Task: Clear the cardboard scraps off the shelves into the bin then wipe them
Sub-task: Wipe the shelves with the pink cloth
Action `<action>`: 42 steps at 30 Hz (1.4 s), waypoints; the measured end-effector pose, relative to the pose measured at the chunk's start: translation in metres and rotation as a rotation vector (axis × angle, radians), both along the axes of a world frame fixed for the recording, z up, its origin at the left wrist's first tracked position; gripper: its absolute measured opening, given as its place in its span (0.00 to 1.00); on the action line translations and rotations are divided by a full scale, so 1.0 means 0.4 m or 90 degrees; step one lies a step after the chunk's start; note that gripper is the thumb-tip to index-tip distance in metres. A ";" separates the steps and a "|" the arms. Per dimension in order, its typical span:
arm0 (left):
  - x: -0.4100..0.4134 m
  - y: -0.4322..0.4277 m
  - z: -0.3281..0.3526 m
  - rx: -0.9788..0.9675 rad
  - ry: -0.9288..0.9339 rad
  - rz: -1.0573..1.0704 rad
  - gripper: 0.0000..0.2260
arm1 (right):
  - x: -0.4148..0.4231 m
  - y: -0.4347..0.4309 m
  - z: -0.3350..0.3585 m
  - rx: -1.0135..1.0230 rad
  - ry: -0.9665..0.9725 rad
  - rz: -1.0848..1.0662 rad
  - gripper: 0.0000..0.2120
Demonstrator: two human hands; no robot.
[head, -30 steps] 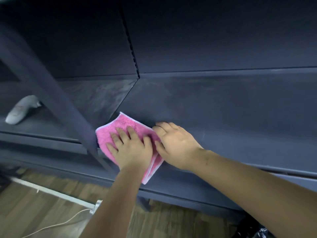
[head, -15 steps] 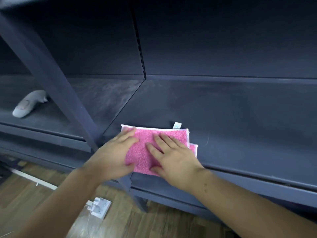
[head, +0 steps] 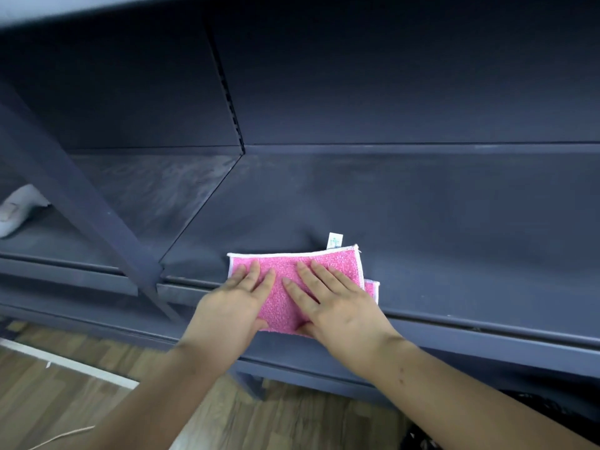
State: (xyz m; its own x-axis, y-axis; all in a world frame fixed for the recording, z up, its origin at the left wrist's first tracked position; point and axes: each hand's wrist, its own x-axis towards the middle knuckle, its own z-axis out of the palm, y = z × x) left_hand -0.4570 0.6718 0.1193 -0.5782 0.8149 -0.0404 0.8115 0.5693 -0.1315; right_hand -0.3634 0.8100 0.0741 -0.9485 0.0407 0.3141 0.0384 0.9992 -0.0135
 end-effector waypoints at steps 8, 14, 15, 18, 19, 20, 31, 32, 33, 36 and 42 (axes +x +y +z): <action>0.144 0.133 -0.021 -0.016 0.048 -0.061 0.40 | 0.172 0.122 -0.006 0.042 0.033 -0.022 0.35; 0.291 0.260 -0.032 -0.014 0.063 -0.129 0.38 | 0.341 0.244 -0.021 0.070 0.079 -0.044 0.30; 0.319 0.285 -0.036 -0.015 0.067 -0.137 0.38 | 0.374 0.267 -0.023 0.075 0.081 -0.055 0.28; 0.405 0.361 -0.048 -0.008 0.082 -0.154 0.38 | 0.472 0.339 -0.026 0.083 0.077 -0.086 0.27; 0.436 0.388 -0.050 -0.003 0.090 -0.161 0.37 | 0.505 0.363 -0.026 0.085 0.084 -0.094 0.26; 0.466 0.413 -0.053 0.003 0.099 -0.169 0.37 | 0.537 0.386 -0.026 0.086 0.090 -0.100 0.26; 0.839 0.728 -0.082 0.088 0.194 -0.278 0.22 | 0.938 0.670 -0.037 0.141 0.111 -0.192 0.25; 0.874 0.757 -0.083 0.091 0.193 -0.281 0.24 | 0.973 0.698 -0.040 0.148 0.104 -0.203 0.25; 0.909 0.786 -0.084 0.094 0.191 -0.282 0.28 | 1.008 0.726 -0.044 0.154 0.100 -0.210 0.25; 1.009 0.872 -0.082 0.116 0.184 -0.287 0.30 | 1.111 0.807 -0.050 0.159 0.107 -0.227 0.24; 1.206 1.050 -0.091 0.151 0.185 -0.323 0.15 | 1.320 0.956 -0.047 0.126 0.102 -0.264 0.27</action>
State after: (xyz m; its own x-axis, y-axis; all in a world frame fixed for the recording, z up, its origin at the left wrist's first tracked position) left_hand 0.0253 1.0916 0.0830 -0.0770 0.9582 0.2757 0.9386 0.1629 -0.3042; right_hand 0.1647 1.1924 0.0552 -0.8039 0.3300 0.4948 0.4468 0.8842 0.1362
